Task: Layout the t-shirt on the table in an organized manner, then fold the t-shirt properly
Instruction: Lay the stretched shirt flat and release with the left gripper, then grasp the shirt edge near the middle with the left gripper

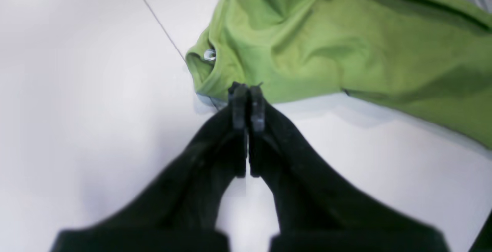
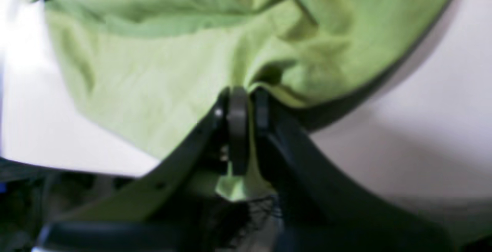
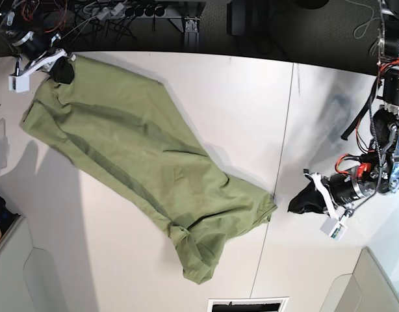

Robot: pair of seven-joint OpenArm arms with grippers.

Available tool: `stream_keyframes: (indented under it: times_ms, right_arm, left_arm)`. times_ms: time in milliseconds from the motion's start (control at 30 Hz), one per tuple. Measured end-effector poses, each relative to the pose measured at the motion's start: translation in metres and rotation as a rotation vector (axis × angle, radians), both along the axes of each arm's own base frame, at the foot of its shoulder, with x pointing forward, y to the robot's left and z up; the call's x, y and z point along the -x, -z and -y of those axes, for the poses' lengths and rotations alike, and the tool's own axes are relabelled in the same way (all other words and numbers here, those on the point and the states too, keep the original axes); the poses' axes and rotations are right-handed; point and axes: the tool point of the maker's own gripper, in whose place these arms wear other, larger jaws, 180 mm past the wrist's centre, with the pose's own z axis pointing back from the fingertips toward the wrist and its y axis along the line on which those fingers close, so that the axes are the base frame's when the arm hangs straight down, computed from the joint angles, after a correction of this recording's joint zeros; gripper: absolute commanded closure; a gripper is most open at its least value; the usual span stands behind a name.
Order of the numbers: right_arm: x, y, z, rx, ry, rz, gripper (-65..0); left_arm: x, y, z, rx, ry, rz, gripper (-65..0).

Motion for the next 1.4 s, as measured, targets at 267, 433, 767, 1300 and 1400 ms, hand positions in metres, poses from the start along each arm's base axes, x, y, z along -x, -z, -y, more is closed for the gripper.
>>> stream_keyframes:
  times_ms: [267,433,767,1300,1400]
  right_arm:
    - [-0.031,-0.066,0.045,0.180,0.026,0.180,0.0]
    - [-0.048,-0.069,0.061,0.214,0.038,0.188,-8.7]
    - [-0.036,-0.054,0.055,0.158,0.040,0.136,-36.6]
    - [0.000,0.005,0.057,0.047,0.129,-0.001,-36.4]
    - [-0.001,0.019,0.058,0.002,0.159,-0.015,-35.5]
  left_arm:
    - [0.003,-0.065,0.021,-0.038,0.113,0.161,0.0]
    - [-0.001,-0.028,0.040,-0.018,0.093,0.094,-17.0]
    - [0.009,0.090,0.042,-0.079,0.022,-0.103,-33.0]
    - [0.008,0.095,0.071,0.009,0.021,-0.095,0.0]
    - [0.008,0.094,0.069,0.009,0.019,-0.096,0.0]
